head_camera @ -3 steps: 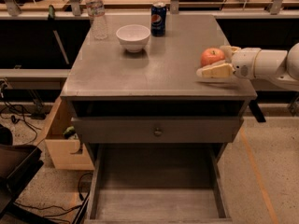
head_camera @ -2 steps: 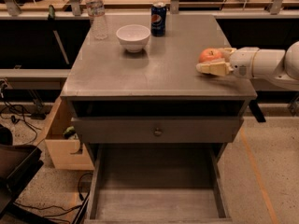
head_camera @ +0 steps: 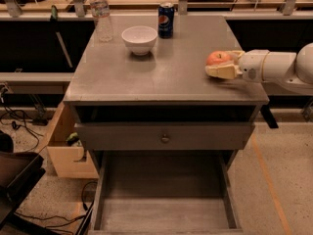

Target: Place apple into middle drawer

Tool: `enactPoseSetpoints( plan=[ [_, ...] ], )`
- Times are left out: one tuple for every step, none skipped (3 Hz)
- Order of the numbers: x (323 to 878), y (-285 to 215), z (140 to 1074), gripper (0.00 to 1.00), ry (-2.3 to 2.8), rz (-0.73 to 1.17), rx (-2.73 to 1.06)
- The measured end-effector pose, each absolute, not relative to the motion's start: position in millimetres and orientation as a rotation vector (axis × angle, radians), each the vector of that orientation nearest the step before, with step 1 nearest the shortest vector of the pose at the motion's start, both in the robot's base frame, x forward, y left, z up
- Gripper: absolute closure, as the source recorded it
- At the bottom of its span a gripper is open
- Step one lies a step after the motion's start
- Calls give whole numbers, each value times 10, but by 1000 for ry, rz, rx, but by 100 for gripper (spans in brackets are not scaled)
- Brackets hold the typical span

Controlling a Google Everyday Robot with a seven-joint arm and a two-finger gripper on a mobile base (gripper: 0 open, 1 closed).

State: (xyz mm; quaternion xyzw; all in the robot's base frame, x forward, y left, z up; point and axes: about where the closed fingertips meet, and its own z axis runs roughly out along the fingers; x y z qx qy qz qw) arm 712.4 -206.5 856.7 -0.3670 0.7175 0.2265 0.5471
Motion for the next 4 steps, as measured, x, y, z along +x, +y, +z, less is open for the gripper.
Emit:
enactPoseSetpoints(
  plan=[
    [7119, -1962, 8644, 100, 1681, 511, -918],
    [6749, -1782, 8860, 100, 1629, 499, -1010],
    [6072, -1565, 8936, 100, 1586, 564, -1111],
    [5337, -1434, 8774, 100, 1563, 682, -1180]
  ],
)
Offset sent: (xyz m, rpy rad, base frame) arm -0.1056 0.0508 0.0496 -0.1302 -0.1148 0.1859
